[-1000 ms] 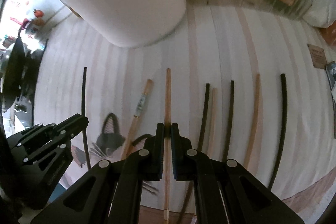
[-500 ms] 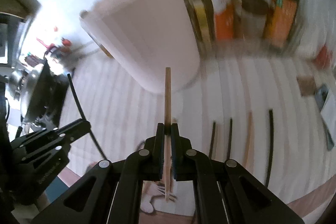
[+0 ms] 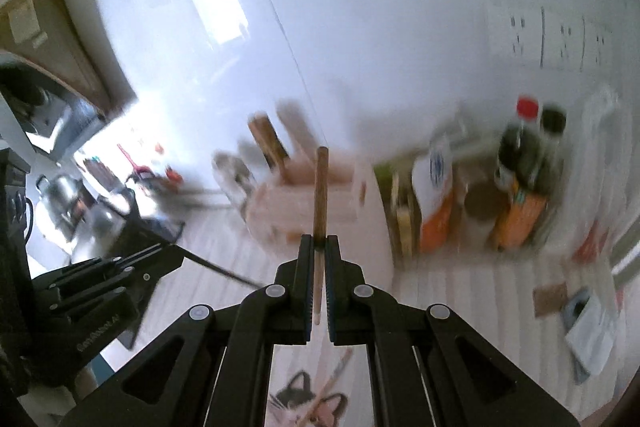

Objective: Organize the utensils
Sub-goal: 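Lift both held chopsticks upright and carry them over the cream holder, then insert both chopsticks into the cream holder and open both tools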

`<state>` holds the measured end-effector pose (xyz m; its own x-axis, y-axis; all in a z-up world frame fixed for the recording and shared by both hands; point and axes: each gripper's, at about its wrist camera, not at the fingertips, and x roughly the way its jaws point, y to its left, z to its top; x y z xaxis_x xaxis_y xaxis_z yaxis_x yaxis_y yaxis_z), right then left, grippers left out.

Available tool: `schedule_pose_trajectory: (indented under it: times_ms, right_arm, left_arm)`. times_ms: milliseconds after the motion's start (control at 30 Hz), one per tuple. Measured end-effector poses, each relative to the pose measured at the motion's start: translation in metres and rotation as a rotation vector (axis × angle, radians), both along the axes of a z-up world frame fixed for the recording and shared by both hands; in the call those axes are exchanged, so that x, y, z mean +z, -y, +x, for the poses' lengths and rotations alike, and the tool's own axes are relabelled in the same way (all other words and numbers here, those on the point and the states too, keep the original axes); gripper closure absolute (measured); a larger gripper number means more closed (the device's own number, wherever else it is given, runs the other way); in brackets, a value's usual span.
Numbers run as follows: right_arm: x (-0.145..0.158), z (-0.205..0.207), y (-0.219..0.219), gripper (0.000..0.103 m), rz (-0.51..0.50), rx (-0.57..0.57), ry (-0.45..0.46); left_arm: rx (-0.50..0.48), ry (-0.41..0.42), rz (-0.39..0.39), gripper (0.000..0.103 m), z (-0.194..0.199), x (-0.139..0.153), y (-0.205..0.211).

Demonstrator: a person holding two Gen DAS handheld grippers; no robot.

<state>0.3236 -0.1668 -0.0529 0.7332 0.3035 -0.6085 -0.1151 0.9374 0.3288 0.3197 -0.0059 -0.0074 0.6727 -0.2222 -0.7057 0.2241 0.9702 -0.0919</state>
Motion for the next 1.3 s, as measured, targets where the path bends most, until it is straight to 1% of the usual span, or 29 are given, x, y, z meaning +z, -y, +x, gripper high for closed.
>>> schedule_pose_trajectory:
  times_ms: [33, 100, 167, 233, 367, 467, 667, 767, 800, 867, 1000, 1100, 1133, 1200, 1233, 1267, 1300]
  right_arm:
    - [0.014, 0.003, 0.002, 0.098, 0.001, 0.001, 0.02]
    - [0.034, 0.007, 0.002, 0.098, 0.003, 0.004, 0.05]
    - [0.058, 0.012, 0.007, 0.098, 0.008, 0.009, 0.082]
    - [0.075, 0.017, 0.01, 0.098, 0.005, 0.007, 0.106]
    - [0.098, 0.038, 0.013, 0.098, -0.001, -0.009, 0.135]
    - [0.105, 0.058, 0.012, 0.098, -0.014, -0.021, 0.14]
    - [0.096, 0.1, 0.004, 0.098, -0.065, -0.035, 0.113]
    - [0.083, 0.123, 0.001, 0.098, -0.086, -0.047, 0.083]
    - [0.08, 0.127, 0.001, 0.098, -0.089, -0.049, 0.074]
    - [0.068, 0.137, -0.001, 0.103, -0.099, -0.049, 0.044]
    - [0.052, 0.15, -0.002, 0.103, -0.117, -0.045, 0.001]
    - [0.041, 0.157, 0.0, 0.103, -0.105, -0.036, -0.03]
    - [0.038, 0.158, 0.003, 0.103, -0.094, -0.035, -0.041]
    - [0.034, 0.161, 0.008, 0.103, -0.066, -0.037, -0.066]
    - [0.032, 0.16, 0.012, 0.103, -0.051, -0.043, -0.076]
    - [0.03, 0.159, 0.017, 0.103, -0.041, -0.054, -0.083]
    - [0.028, 0.157, 0.021, 0.102, -0.032, -0.06, -0.088]
  left_arm:
    - [-0.007, 0.022, -0.006, 0.1, 0.003, 0.013, 0.001]
    - [-0.016, 0.059, -0.014, 0.1, 0.008, 0.034, 0.004]
    - [-0.019, 0.093, -0.023, 0.1, 0.013, 0.051, 0.007]
    - [-0.023, 0.122, -0.033, 0.1, 0.021, 0.067, 0.007]
    - [-0.025, 0.147, -0.03, 0.1, 0.043, 0.081, 0.012]
    - [-0.033, 0.143, -0.014, 0.1, 0.06, 0.078, 0.018]
    - [-0.039, 0.091, 0.014, 0.1, 0.1, 0.055, 0.025]
    - [-0.041, 0.047, 0.024, 0.1, 0.117, 0.04, 0.028]
    - [-0.039, 0.033, 0.027, 0.1, 0.123, 0.034, 0.029]
    - [-0.036, 0.004, 0.028, 0.1, 0.134, 0.025, 0.03]
    - [-0.029, -0.041, 0.02, 0.1, 0.147, 0.009, 0.028]
    - [-0.026, -0.057, -0.009, 0.097, 0.15, 0.005, 0.024]
    - [-0.018, -0.063, -0.013, 0.095, 0.152, 0.004, 0.022]
    - [0.001, -0.076, -0.015, 0.094, 0.152, 0.003, 0.018]
    - [0.015, -0.076, -0.006, 0.088, 0.15, 0.003, 0.016]
    - [0.027, -0.078, -0.003, 0.068, 0.149, 0.003, 0.013]
    - [0.037, -0.07, -0.008, 0.054, 0.147, 0.003, 0.01]
